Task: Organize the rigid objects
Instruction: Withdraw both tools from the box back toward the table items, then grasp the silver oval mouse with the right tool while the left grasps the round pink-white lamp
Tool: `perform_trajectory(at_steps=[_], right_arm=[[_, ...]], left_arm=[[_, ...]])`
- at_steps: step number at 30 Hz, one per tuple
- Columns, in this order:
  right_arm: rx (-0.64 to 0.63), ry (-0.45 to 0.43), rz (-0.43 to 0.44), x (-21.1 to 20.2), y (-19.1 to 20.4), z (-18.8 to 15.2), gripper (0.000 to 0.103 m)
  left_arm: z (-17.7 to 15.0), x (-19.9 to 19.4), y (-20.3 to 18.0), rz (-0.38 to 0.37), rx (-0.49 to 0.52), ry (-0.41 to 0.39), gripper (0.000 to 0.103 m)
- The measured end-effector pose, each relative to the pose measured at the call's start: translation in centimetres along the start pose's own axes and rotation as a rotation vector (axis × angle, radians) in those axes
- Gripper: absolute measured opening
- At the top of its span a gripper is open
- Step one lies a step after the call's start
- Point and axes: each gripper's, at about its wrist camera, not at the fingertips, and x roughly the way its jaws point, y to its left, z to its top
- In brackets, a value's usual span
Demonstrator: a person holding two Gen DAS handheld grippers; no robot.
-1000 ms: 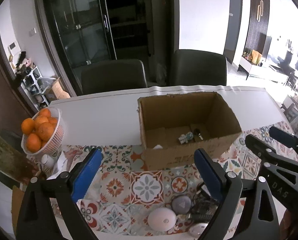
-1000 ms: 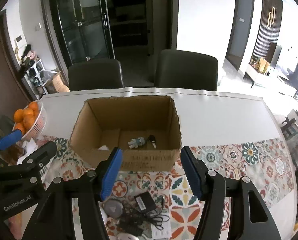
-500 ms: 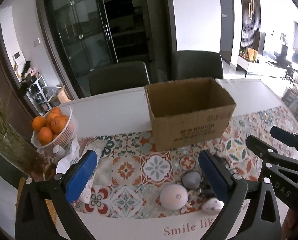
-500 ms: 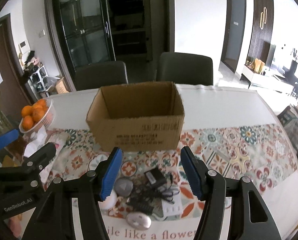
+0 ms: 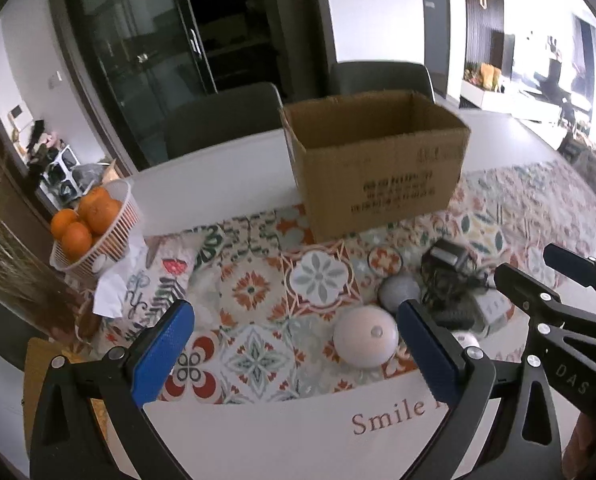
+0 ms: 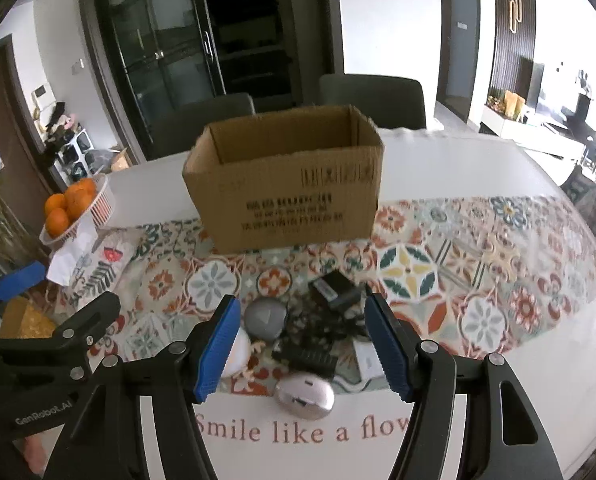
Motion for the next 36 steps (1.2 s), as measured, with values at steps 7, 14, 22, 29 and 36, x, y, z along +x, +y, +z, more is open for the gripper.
perform_trajectory(at_steps=[7,14,22,29,36], right_arm=[[0.042,0.081,0.002,2.4,0.0,-3.2,0.065],[0.078,0.175,-0.008,5.2,-0.3,-5.7,0.065],[0.12,0.293,-0.022,8.5,-0.6,-7.8,0.065],[0.174,0.371,-0.02,10.8,-1.6,-8.4,0.065],[0.191,0.424,-0.043,11.0,-2.6,-8.5,0.065]], left_arm=[[-1.7,2.9,-0.7,-0.037,0.047,0.062,0.103],[-2.8,6.2,-1.7,-0.108,0.118,0.128,0.103],[-2.8,9.7,-3.1,-0.169,0.248,0.188,0.102],[-2.1,12.2,-4.4,-0.211,0.29,0.234,0.102],[-1.9,13.2,-5.5,-0.235,0.316,0.287,0.102]])
